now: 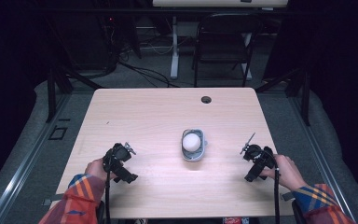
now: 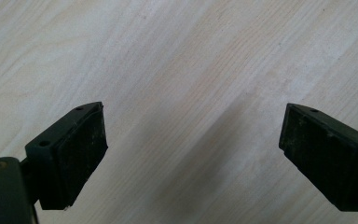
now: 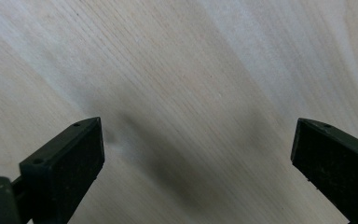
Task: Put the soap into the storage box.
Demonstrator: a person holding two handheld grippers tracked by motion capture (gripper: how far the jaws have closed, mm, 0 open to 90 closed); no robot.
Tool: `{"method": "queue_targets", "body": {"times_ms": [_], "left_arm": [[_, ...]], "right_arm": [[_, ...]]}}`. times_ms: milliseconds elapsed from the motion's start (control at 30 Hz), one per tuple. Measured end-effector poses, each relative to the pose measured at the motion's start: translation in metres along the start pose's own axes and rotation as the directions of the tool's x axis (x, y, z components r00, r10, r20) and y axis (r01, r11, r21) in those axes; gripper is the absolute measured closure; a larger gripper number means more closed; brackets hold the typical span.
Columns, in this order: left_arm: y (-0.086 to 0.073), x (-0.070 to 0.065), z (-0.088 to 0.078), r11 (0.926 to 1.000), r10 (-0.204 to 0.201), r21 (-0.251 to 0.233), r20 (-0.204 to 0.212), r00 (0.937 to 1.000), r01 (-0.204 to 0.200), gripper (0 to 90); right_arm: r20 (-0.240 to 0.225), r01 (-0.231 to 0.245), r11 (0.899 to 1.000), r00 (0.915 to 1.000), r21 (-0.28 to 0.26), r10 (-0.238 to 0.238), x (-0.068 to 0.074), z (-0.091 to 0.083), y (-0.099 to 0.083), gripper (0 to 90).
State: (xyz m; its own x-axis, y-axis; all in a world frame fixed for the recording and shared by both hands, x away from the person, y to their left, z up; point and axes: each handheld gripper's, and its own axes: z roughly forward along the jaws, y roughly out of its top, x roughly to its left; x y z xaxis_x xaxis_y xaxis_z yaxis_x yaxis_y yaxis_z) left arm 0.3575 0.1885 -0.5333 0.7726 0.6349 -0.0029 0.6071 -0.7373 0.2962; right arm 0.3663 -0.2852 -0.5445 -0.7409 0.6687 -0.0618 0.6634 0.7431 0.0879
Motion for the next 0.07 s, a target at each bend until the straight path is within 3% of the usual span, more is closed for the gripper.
{"method": "queue_targets", "body": {"times_ms": [67], "left_arm": [[0.0003, -0.0001, 0.0007, 1.0, -0.004, -0.003, -0.002, 1.0, 0.004, 7.4]], "right_arm": [[0.018, 0.017, 1.0, 0.9997, 0.017, -0.017, -0.0013, -0.0001, 0.0017, 3.1]]}}
